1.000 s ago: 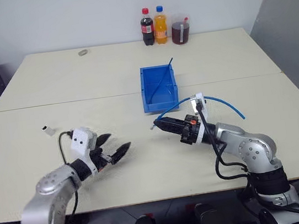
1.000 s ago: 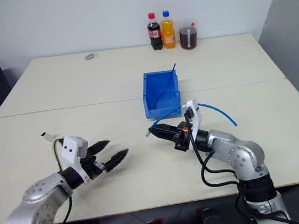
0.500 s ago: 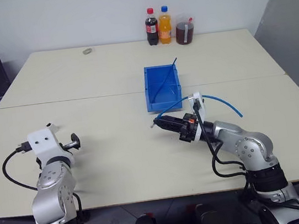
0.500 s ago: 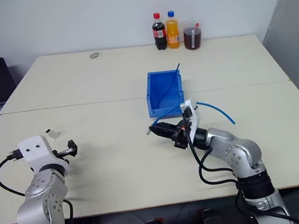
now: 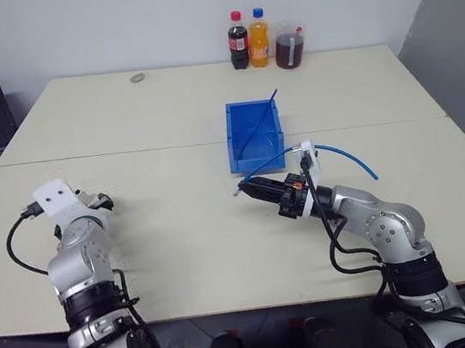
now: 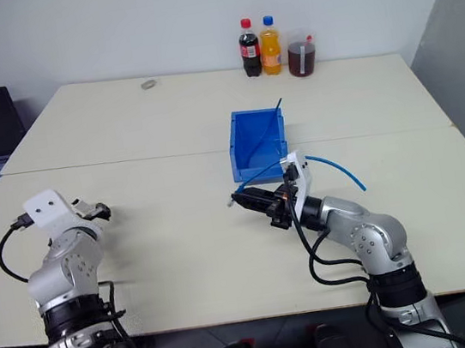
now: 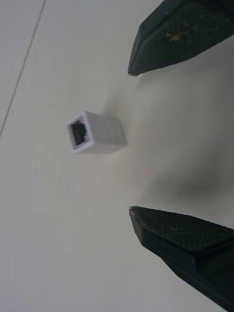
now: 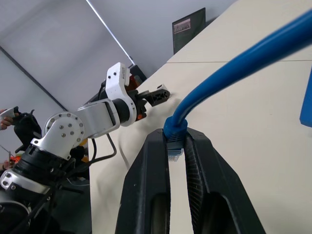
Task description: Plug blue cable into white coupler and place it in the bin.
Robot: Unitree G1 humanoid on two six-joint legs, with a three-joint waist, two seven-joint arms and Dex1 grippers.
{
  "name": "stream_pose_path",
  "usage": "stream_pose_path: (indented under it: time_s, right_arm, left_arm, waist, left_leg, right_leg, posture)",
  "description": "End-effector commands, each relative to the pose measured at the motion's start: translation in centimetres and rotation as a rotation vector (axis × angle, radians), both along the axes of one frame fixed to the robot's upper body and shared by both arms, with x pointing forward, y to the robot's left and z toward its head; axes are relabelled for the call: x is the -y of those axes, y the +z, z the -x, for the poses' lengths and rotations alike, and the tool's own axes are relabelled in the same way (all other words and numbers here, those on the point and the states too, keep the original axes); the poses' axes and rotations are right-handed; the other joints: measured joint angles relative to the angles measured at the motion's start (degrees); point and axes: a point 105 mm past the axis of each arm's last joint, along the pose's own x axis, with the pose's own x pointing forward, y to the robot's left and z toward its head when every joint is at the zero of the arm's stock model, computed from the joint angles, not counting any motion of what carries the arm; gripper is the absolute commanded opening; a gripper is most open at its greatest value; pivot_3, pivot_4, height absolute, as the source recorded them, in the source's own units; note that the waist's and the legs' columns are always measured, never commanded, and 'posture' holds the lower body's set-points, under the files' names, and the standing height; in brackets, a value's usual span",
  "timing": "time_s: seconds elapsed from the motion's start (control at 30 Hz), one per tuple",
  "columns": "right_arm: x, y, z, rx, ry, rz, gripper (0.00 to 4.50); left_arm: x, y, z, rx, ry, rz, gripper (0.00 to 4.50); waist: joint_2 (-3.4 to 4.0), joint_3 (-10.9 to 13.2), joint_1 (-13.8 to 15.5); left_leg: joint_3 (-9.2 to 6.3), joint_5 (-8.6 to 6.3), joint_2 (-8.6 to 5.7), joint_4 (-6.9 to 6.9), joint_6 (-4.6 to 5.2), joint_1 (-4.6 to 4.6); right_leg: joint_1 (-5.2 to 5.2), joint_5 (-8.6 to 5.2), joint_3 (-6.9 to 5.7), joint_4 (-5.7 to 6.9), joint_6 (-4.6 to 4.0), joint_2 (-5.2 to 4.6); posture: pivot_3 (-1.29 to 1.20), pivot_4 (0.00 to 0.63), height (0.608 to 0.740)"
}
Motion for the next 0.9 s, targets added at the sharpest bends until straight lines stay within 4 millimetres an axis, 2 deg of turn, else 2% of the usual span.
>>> stream_pose_path:
  time_s: [0.03, 0.3, 0.57, 0.6, 0.63, 0.9]
  right_arm:
    - [-0.2, 1.6, 0.3, 0.064, 0.006, -0.023, 0.15]
    - [-0.1, 1.6, 0.3, 0.064, 0.002, -0.020, 0.15]
    - [0.0, 1.4, 0.4, 0.061, -0.004, -0.014, 0.15]
    - [0.0, 1.4, 0.4, 0.061, -0.004, -0.013, 0.15]
    - [0.0, 1.4, 0.4, 0.060, -0.005, -0.012, 0.15]
    - [0.1, 1.3, 0.5, 0.059, -0.008, -0.010, 0.15]
  left_arm:
    - [-0.9, 1.4, -1.2, 0.034, 0.007, -0.032, 4.50]
    - [-1.4, 1.8, -3.0, 0.044, 0.008, -0.044, 4.50]
    - [-1.3, 1.5, -3.7, 0.031, -0.003, -0.066, 4.50]
    - [-1.3, 1.3, -3.7, 0.027, -0.005, -0.068, 4.13]
    - [-1.3, 1.3, -3.7, 0.025, -0.006, -0.069, 4.05]
    - [-1.9, 1.2, -3.6, 0.027, 0.002, -0.085, 2.35]
  waist:
    - [0.00, 0.00, 0.01]
    - [0.00, 0.00, 0.02]
    - [-0.01, 0.00, 0.01]
    - [0.00, 0.00, 0.01]
    - [-0.01, 0.00, 0.01]
    - [-0.01, 0.00, 0.02]
  left_leg:
    - [-0.01, 0.00, 0.00, 0.00, 0.00, 0.00]
    - [-0.01, 0.00, 0.00, -0.01, -0.01, -0.04]
    - [0.00, 0.00, 0.00, -0.01, -0.01, -0.05]
    - [0.00, 0.00, 0.00, -0.01, -0.02, -0.05]
    - [0.00, 0.00, 0.00, -0.01, -0.02, -0.05]
    - [-0.01, 0.00, 0.00, -0.01, -0.02, -0.05]
  right_leg:
    - [0.00, 0.00, -0.02, 0.00, 0.00, 0.00]
    - [-0.01, 0.01, -0.05, -0.04, -0.01, -0.02]
    - [-0.01, 0.01, -0.07, -0.04, -0.01, -0.03]
    - [-0.01, 0.02, -0.07, -0.04, -0.01, -0.03]
    - [-0.01, 0.02, -0.06, -0.04, -0.02, -0.03]
    - [-0.02, 0.02, -0.09, -0.03, -0.02, -0.03]
  posture:
    - [0.00, 0.150, 0.740]
    - [0.00, 0.150, 0.740]
    - [0.00, 0.150, 0.740]
    - [0.00, 0.150, 0.740]
    - [0.00, 0.150, 0.740]
    - [0.00, 0.150, 0.740]
